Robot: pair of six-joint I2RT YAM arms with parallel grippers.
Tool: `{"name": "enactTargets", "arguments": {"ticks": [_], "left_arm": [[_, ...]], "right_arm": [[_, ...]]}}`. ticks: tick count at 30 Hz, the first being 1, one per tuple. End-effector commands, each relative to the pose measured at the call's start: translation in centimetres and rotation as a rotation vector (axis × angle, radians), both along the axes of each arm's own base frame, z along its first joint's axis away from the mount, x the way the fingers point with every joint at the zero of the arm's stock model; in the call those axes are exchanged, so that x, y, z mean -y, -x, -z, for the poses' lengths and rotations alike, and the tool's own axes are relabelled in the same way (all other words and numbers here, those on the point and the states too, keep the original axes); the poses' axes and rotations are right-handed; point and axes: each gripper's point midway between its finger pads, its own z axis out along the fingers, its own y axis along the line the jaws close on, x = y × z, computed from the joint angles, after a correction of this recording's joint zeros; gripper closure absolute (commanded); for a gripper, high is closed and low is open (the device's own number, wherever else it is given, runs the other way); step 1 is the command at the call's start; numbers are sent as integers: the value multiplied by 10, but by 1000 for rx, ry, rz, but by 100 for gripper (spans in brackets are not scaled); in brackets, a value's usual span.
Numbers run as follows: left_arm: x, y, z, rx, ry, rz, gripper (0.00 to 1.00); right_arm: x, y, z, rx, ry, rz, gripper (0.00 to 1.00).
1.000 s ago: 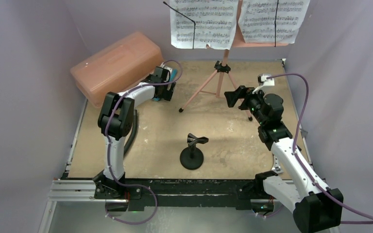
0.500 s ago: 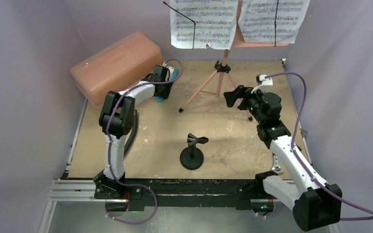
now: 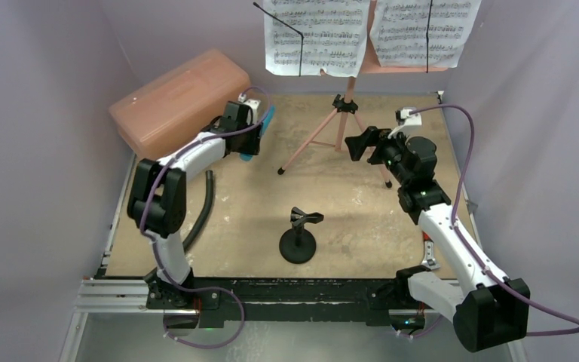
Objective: Set up the instrument practice props
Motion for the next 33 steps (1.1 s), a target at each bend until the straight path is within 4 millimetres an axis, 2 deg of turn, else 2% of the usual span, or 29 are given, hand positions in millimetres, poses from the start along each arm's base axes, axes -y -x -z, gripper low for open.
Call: {"name": "enactTargets", "arguments": {"ticks": [1, 3, 7, 10, 13, 16, 21, 26, 30, 33], "left_arm": [[-5, 16, -76, 145, 108, -42, 100], [-13, 35, -90, 155, 110, -42, 100], [-33, 70, -119, 220, 102, -73, 100], [-44, 94, -155, 348, 139, -73, 100], [-58, 115, -181, 494, 163, -96, 100], [-77, 132, -196, 633, 175, -150, 100], [-88, 150, -214, 757, 108, -92, 100], [-70, 163, -231, 853, 60, 119, 100], [-34, 184, -240, 954, 55, 434, 100], [-5, 208, -233, 1000, 34, 728, 100]], "right_arm": [[1, -8, -42, 110, -8, 8, 2], [2, -10, -47, 106, -35, 20, 2], [-10, -7, -48, 96, -78, -40, 2], [-14, -4, -43, 72, -91, -64, 2], [-15, 0, -44, 85, -96, -71, 2], [-13, 3, -47, 116, -81, -72, 2], [-18, 10, -44, 69, -48, -114, 2], [-33, 24, -35, 36, -42, -229, 2], [-50, 34, -36, 53, -11, -372, 2], [-54, 33, -29, 24, 18, -411, 2]]}}
